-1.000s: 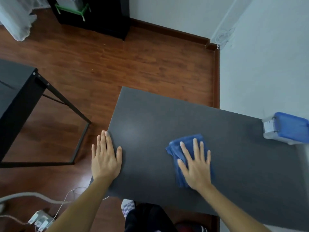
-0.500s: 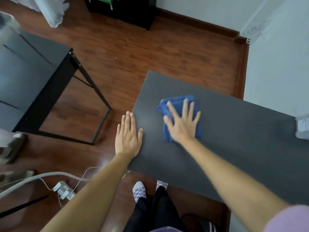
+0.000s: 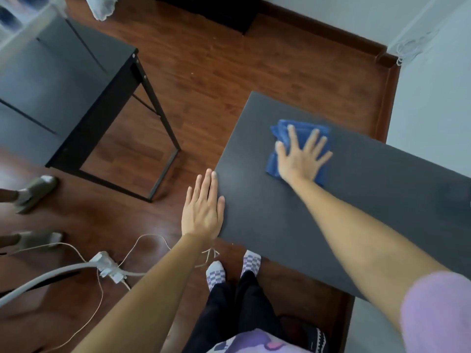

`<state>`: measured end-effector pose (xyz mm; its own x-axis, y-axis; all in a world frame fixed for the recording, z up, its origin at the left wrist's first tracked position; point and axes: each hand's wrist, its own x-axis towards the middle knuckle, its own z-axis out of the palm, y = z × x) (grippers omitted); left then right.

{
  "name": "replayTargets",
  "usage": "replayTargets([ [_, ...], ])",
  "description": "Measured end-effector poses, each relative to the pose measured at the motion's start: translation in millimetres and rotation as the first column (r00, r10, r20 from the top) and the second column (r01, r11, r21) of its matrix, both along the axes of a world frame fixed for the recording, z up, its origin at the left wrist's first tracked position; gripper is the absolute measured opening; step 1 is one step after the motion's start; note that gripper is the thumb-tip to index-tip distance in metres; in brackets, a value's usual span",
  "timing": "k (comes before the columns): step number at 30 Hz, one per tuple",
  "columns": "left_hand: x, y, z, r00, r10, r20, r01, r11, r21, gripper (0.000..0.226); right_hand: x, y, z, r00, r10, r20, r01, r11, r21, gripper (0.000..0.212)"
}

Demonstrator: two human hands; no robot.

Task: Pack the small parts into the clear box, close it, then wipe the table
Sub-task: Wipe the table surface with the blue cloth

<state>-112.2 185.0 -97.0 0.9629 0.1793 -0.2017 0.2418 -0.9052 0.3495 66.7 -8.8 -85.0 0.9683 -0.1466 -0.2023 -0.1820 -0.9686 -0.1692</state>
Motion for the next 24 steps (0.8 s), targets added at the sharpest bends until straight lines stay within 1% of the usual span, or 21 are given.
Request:
replayTargets([
  [2, 0, 1, 0, 1.0, 0.001, 0.007, -0.001, 1.0, -0.008, 0.06, -29, 43, -6, 0.992, 0.118, 0.034, -0.118, 0.993, -0.013, 0.062],
  [4, 0, 1, 0, 1.0, -0.001, 0.01, 0.001, 1.0, -0.011, 0.06, -83, 62, -8, 0.977, 0.205, 0.058, -0.203, 0.979, -0.024, 0.06],
  [7, 0, 2, 1, 1.0, -0.003, 0.005, 0.003, 1.0, -0.025, 0.059, -170, 35, -9, 0.951, 0.294, 0.093, -0.291, 0.956, -0.035, 0.057],
  [8, 0, 1, 1, 1.0, -0.001, 0.007, 0.001, 1.0, -0.03, 0.059, -193, 11, -9, 0.955, 0.283, 0.089, -0.28, 0.959, -0.046, 0.056],
  [10, 0, 0, 2, 1.0, 0.008, 0.012, -0.008, 0.999, -0.038, 0.059, -220, -49, -6, 0.983, 0.171, 0.07, -0.166, 0.983, -0.073, 0.059],
  [13, 1, -2, 2, 1.0, 0.02, 0.007, -0.02, 0.999, -0.042, 0.059, -229, -125, 3, 0.997, -0.079, -0.005, 0.078, 0.994, -0.079, 0.064],
  [14, 1, -2, 2, 1.0, 0.023, 0.01, -0.023, 0.999, -0.04, 0.059, -225, -132, 3, 0.986, -0.166, -0.007, 0.165, 0.984, -0.068, 0.065],
  [16, 0, -2, 1, 1.0, 0.022, 0.008, -0.021, 0.999, -0.039, 0.059, -211, -111, 1, 0.946, -0.321, 0.031, 0.322, 0.946, -0.029, 0.065],
  [17, 0, -2, 0, 1.0, 0.016, 0.009, -0.016, 0.999, -0.035, 0.059, -204, -87, 1, 0.939, -0.34, 0.058, 0.341, 0.94, -0.013, 0.064],
  [18, 0, -2, -1, 1.0, 0.011, 0.014, -0.011, 1.0, -0.027, 0.059, -198, -58, 0, 0.951, -0.296, 0.086, 0.298, 0.955, -0.003, 0.063],
  [21, 3, 1, -7, 1.0, 0.017, 0.015, -0.017, 1.0, -0.021, 0.061, -193, 25, -9, 0.99, -0.033, 0.14, 0.033, 0.999, 0.0, 0.061],
  [23, 3, 1, -7, 1.0, 0.015, 0.006, -0.014, 1.0, -0.01, 0.061, -198, 41, -12, 0.988, 0.067, 0.14, -0.069, 0.998, 0.008, 0.06],
  [24, 4, 0, -6, 1.0, 0.01, 0.007, -0.01, 1.0, 0.0, 0.061, -202, 31, -14, 0.984, 0.093, 0.152, -0.096, 0.995, 0.01, 0.059],
])
